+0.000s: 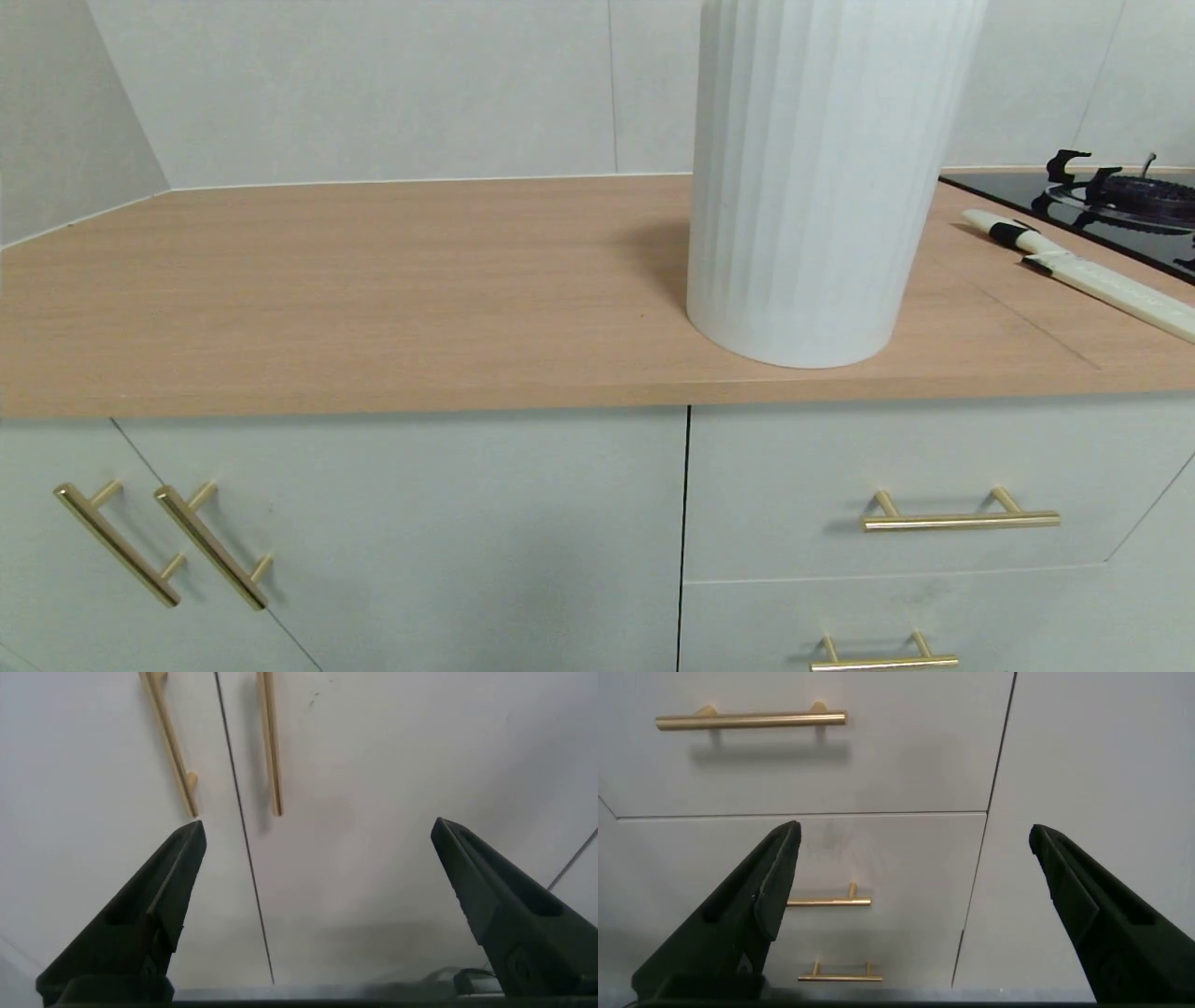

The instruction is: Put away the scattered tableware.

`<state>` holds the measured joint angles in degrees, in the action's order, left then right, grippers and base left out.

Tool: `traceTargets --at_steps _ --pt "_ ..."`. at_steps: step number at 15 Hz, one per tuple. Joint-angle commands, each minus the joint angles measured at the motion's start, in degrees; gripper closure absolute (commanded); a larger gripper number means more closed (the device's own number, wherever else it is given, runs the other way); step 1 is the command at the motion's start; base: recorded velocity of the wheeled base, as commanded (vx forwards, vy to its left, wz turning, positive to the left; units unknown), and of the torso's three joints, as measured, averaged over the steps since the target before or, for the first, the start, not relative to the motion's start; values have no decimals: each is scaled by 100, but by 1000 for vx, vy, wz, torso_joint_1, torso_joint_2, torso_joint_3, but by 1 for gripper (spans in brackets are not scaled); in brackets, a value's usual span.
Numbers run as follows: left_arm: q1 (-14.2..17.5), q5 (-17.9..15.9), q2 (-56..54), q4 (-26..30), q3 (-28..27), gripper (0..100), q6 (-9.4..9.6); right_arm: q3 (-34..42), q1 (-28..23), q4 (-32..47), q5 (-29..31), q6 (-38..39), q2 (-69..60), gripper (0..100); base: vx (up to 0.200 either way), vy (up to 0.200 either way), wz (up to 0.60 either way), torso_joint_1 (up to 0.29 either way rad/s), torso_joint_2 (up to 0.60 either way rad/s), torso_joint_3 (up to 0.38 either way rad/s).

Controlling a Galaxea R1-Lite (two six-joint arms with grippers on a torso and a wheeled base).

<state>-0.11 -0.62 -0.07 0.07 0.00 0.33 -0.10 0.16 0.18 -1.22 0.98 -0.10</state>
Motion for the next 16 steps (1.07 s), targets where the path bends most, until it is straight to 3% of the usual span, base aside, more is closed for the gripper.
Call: traceTargets --at_steps 1,6,16 --pt "2 1 7 1 -9 0 2 1 2 -1 8 -1 10 0 0 0 0 0 0 0" --pt "2 1 7 1 0 0 2 1 2 -1 -1 -1 10 0 0 0 0 0 0 0" --pt "-7 9 7 1 0 0 2 1 2 -1 8 8 10 0 0 -200 0 2 5 4"
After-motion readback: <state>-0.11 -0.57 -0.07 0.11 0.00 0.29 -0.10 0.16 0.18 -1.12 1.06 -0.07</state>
